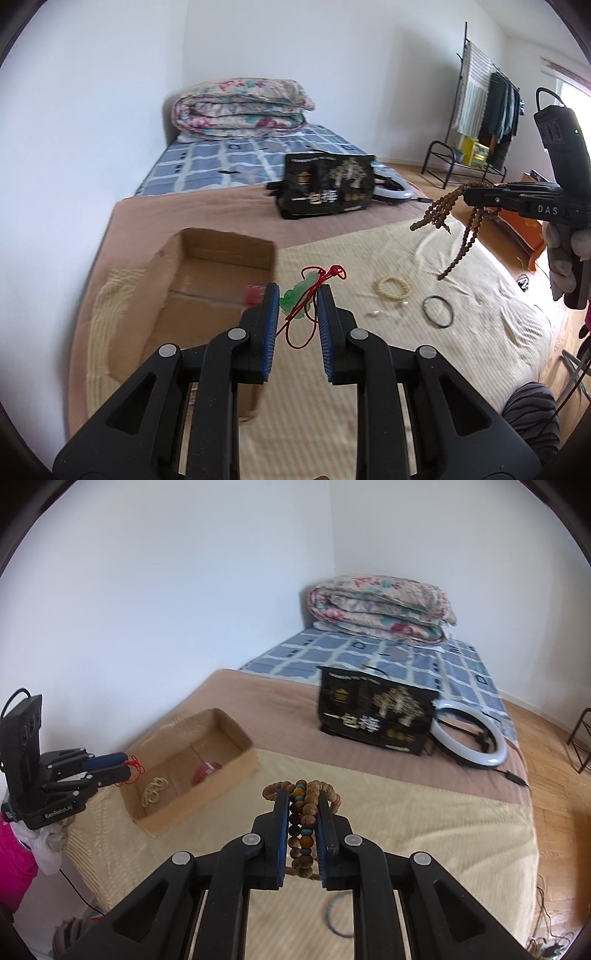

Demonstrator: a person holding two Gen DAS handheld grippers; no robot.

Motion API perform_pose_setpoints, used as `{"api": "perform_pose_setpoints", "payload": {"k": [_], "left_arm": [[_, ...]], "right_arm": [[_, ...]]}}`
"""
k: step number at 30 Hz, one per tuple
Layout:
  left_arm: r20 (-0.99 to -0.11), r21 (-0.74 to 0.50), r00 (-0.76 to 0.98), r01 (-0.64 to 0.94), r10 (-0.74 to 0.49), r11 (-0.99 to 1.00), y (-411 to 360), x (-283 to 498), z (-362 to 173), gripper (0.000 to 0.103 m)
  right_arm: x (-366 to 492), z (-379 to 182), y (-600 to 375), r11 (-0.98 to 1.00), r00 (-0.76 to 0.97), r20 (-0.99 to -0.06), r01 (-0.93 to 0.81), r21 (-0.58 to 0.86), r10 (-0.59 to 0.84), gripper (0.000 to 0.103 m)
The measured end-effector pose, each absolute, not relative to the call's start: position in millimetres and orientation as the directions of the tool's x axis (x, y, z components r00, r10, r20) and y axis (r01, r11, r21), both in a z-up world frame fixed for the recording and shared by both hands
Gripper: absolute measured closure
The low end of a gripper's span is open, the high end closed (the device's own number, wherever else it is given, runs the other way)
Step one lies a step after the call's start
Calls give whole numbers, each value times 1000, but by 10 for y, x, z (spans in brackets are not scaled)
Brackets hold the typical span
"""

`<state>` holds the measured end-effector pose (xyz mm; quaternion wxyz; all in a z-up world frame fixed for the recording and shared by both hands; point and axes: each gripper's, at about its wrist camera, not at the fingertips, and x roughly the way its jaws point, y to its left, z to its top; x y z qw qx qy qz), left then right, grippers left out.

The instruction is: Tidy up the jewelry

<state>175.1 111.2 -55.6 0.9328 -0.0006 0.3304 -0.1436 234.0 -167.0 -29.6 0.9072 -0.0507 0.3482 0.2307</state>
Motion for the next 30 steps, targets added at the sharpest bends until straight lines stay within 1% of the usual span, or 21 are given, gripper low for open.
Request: {"api": "perform_pose_setpoints", "payload": {"k": [5, 6, 7, 15, 20, 24, 30], "left_arm": [[-616, -87, 755, 220, -226, 972, 1439, 1758, -573, 84], [-616, -88, 756, 210, -219, 974, 1502, 1765, -584, 84], [-618, -89, 757, 200, -211, 976, 1567, 1780, -596, 84], [-634, -94, 752, 156, -180, 983, 1894, 1879, -754, 84], [-649, -105, 740, 142, -176, 984, 2013, 1954, -895, 84], [-649, -114, 740, 136, -178, 984, 2083, 1992, -940, 84], [-652, -130, 737, 121, -177, 984, 2167, 2075, -1007, 84]], "right_arm": [[2416, -292, -1296, 870, 634, -656, -488, 74, 411, 92], [2427, -291, -1226, 866, 631, -655, -494, 72, 415, 93], [2438, -284, -1148, 862, 628, -655, -502, 72, 421, 99], [2543, -241, -510, 832, 623, -636, -553, 54, 456, 100], [2627, -289, -231, 814, 598, -631, -573, 95, 494, 100], [2681, -78, -147, 799, 605, -595, -591, 109, 529, 100], [2700, 245, 9, 788, 632, -569, -613, 48, 526, 100]]}}
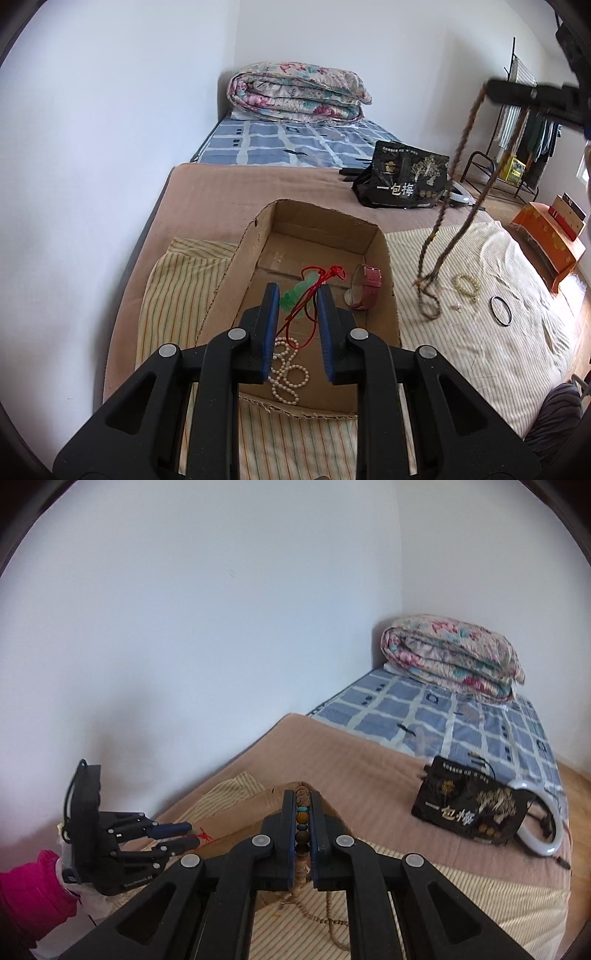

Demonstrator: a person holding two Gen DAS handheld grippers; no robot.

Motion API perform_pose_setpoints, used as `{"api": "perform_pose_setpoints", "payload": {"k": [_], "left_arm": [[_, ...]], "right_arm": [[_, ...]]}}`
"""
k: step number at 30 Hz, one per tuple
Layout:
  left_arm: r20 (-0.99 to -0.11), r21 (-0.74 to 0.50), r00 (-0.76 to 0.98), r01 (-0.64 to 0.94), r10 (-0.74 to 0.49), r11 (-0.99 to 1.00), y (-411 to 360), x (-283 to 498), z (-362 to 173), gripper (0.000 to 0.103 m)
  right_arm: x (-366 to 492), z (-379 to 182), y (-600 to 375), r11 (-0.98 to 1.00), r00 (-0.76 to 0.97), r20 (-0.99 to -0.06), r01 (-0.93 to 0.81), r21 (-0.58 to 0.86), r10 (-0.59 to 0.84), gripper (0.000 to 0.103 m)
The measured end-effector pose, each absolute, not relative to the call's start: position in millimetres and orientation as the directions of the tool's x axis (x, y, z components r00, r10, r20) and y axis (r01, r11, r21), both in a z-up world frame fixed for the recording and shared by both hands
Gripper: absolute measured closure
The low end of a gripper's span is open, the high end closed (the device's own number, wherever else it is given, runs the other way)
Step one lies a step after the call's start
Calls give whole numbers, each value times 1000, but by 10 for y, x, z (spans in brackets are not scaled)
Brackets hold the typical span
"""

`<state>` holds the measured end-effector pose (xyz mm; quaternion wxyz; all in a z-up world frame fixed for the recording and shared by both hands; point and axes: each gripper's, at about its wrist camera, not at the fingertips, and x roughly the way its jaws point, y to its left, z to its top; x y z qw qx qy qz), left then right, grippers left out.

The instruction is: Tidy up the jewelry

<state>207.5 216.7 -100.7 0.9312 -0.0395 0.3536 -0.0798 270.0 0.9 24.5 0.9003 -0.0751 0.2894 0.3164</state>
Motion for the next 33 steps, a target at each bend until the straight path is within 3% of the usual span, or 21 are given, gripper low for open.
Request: {"api": "perform_pose_setpoints", "payload": {"k": [20, 28, 33], "left_arm": [[-641, -140, 747, 110, -175, 984, 2281, 2108, -977, 84], [-643, -136, 746, 112, -174, 984, 2311, 2111, -997, 84], [-649, -145, 740, 111, -179, 983, 2334, 2134, -1058, 84]], "right_arm": [[2678, 1255, 448, 759, 703, -458, -645, -88, 544, 100], [2786, 1226, 574, 754, 691, -454, -654, -60, 563, 100], [2939, 940, 678, 753, 670, -504, -656, -59, 544, 100]]}}
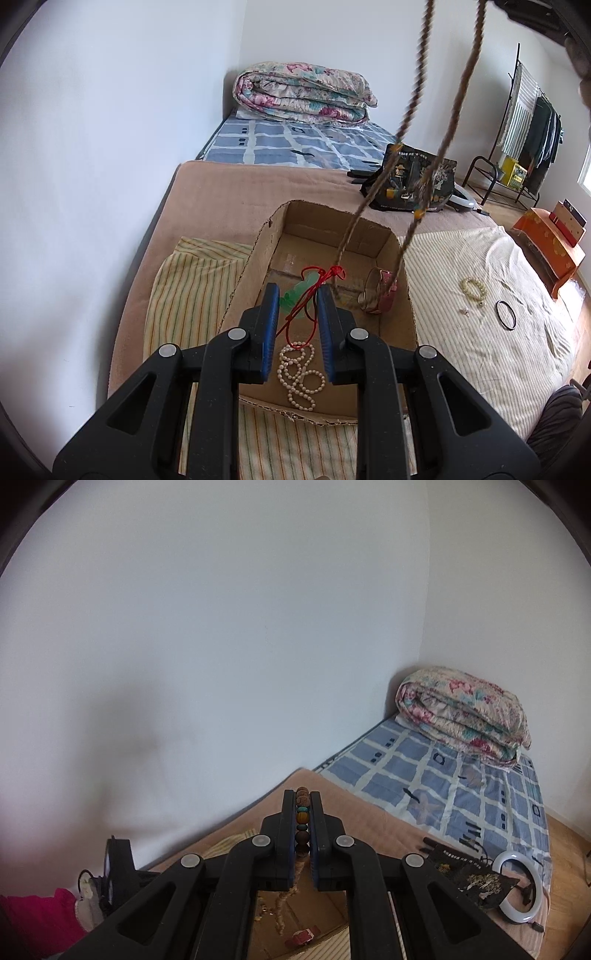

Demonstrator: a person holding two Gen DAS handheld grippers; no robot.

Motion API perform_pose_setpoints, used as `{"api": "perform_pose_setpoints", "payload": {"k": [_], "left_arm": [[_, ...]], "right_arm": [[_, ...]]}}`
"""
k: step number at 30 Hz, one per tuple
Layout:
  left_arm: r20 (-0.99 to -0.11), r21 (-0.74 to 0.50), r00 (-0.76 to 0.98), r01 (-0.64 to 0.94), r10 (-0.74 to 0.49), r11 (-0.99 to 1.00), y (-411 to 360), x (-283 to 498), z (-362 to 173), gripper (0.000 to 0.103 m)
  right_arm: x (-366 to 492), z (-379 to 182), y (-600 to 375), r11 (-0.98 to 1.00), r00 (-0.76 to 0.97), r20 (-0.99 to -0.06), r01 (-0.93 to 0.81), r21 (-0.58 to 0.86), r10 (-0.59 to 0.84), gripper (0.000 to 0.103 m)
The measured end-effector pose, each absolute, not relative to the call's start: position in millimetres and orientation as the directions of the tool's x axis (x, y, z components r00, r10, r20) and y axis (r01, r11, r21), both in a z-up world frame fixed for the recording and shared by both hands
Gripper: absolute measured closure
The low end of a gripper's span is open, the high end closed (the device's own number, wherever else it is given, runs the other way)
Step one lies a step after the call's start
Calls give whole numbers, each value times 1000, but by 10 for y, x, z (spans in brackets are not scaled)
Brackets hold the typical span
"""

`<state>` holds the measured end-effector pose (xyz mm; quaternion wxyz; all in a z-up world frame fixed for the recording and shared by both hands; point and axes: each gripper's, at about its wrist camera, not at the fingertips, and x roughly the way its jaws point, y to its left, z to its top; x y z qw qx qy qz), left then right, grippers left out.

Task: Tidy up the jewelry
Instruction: 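Lower the wooden mala into the box and open the right gripper while the left gripper releases the red cord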

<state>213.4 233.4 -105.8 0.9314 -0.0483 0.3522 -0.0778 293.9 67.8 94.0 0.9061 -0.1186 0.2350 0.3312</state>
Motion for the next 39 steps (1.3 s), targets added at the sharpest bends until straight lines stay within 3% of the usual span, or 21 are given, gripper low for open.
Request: {"api": "perform_pose_setpoints", "payload": {"k": [17, 26, 27, 30, 31, 35, 39], "left_arm": [[-685, -154, 695, 157, -220, 975, 2132, 2230, -1379, 84], [-714, -154, 664, 164, -224, 974, 2004, 2293, -1505, 83], [-716, -155, 661, 163, -225, 974, 2006, 2295, -1509, 83], [-720, -148, 659, 160, -217, 976, 1991, 2297, -1505, 80], [-721, -144, 659, 156, -212, 977, 1988, 2294, -1499, 73], [-715, -139, 669, 149, -204, 979, 1993, 2267, -1448, 72], [-710, -126, 679, 139, -188, 982, 1984, 2234, -1379, 72]], "right_arm": [[3578, -168, 1001, 780, 569, -673, -626, 20, 473, 100], [3631, -449, 1009, 779, 524, -716, -626, 44, 461, 99], [3628, -469, 1009, 777, 521, -719, -628, 43, 460, 96], [3601, -516, 1001, 777, 521, -725, -628, 32, 451, 71], [3587, -523, 997, 778, 524, -725, -628, 27, 448, 69], [3549, -550, 978, 780, 528, -728, -625, 15, 437, 56], [3508, -546, 923, 783, 528, -727, -622, 19, 438, 54]]}}
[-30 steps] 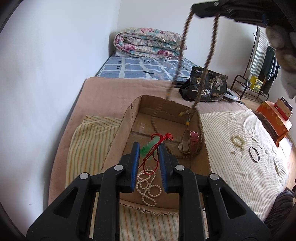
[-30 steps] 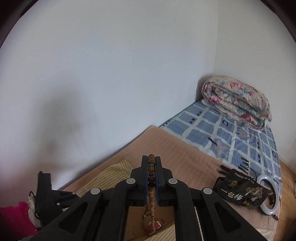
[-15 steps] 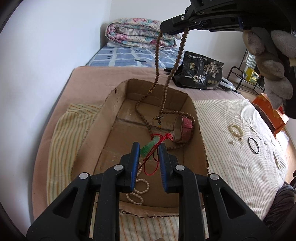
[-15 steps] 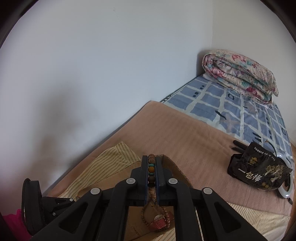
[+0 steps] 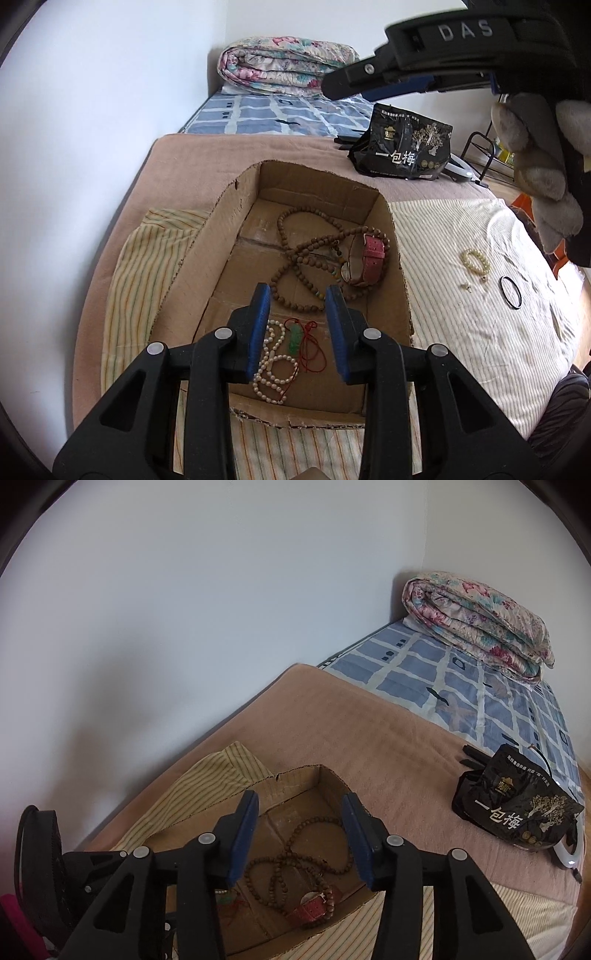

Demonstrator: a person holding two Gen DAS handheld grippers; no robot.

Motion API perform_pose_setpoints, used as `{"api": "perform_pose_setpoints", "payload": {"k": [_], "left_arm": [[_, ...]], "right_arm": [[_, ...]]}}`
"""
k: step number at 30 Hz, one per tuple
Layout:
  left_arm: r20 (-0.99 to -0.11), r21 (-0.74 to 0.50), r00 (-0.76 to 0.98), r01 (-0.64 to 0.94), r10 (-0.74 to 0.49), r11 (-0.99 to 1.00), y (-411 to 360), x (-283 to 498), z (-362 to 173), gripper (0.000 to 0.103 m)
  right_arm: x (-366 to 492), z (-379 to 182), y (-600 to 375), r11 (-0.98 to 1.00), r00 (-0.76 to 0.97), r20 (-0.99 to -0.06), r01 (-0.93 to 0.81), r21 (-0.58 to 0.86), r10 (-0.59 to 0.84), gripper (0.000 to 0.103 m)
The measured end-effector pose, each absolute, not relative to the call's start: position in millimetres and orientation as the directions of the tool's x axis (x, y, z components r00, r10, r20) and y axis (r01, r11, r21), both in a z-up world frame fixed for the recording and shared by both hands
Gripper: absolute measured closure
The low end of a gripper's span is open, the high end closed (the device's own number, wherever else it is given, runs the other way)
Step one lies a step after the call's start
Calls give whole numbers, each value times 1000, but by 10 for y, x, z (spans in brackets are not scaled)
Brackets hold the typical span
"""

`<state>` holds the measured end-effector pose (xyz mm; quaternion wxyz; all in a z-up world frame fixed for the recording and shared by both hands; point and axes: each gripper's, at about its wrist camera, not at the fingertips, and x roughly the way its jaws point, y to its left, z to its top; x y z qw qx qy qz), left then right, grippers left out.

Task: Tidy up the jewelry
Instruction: 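Lower the wooden mala into the box and open the right gripper while the left gripper releases the red cord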

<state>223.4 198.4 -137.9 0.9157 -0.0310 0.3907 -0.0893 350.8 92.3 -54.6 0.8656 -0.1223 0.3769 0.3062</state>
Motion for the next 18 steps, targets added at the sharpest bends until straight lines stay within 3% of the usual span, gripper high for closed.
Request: {"api": "perform_pose_setpoints", "payload": {"k": [18], "left_arm": [[-642, -39, 754, 152, -141, 988, 1587, 1955, -807, 72]], "right_arm": [[3088, -89, 241, 809, 610, -638, -586, 38, 471, 24]]}}
